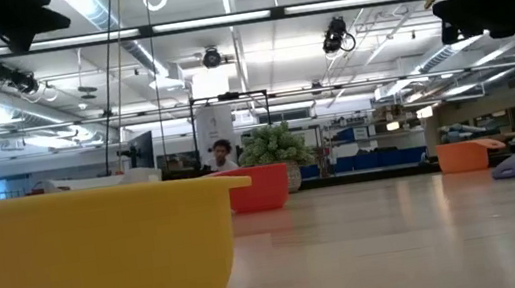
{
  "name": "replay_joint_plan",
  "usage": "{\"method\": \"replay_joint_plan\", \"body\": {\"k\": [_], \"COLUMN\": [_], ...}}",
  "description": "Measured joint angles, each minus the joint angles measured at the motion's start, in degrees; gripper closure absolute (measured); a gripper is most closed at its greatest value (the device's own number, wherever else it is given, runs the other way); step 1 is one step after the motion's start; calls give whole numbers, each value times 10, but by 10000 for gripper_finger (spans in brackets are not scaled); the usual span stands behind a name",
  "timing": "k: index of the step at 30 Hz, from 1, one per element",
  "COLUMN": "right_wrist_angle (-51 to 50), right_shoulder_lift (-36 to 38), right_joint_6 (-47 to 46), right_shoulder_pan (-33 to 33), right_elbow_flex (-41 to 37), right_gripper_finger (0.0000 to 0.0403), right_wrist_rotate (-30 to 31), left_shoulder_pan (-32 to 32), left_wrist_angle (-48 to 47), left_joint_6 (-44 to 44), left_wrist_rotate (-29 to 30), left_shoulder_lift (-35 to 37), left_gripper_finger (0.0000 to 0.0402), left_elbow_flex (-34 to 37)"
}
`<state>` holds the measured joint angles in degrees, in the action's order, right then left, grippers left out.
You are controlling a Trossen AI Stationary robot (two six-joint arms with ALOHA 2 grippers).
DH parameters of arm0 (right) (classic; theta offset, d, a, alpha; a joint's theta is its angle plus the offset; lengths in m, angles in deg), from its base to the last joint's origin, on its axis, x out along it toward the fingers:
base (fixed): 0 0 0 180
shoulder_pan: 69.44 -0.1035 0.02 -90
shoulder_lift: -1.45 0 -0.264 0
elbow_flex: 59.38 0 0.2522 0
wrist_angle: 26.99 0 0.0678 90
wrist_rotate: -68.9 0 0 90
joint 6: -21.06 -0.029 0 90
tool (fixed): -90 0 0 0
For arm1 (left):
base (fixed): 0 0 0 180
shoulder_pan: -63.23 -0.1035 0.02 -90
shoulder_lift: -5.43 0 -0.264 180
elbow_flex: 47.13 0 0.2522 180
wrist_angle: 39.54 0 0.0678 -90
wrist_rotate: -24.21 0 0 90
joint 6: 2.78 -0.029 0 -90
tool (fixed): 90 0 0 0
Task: Nest measuring cups in basket
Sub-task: Move the orange measuring cup between the red measuring cup and the violet measuring cup
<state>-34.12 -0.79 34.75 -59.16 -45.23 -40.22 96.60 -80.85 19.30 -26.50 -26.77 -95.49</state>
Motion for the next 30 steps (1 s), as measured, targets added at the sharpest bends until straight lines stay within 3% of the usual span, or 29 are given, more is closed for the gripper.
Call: {"method": "replay_joint_plan", "body": {"k": [10,21,25,30], "right_wrist_angle": [36,113,37,-147], "right_shoulder_lift": [0,0,0,-13], "right_joint_6": [-11,-214,-229,-217], "right_shoulder_pan": [0,0,-1,-1], "right_elbow_flex": [0,0,24,91], "right_gripper_finger": [389,389,391,396], "right_wrist_rotate": [-4,18,45,98], "left_shoulder_pan": [-28,-37,-37,-37], "left_wrist_angle": [-54,-55,-58,-58], "left_joint_6": [90,118,118,118], "left_wrist_rotate": [-19,-30,-30,-29], "left_shoulder_lift": [-99,-105,-105,-105], "left_gripper_finger": [196,196,196,196], "left_elbow_flex": [-64,-66,-67,-67]}}
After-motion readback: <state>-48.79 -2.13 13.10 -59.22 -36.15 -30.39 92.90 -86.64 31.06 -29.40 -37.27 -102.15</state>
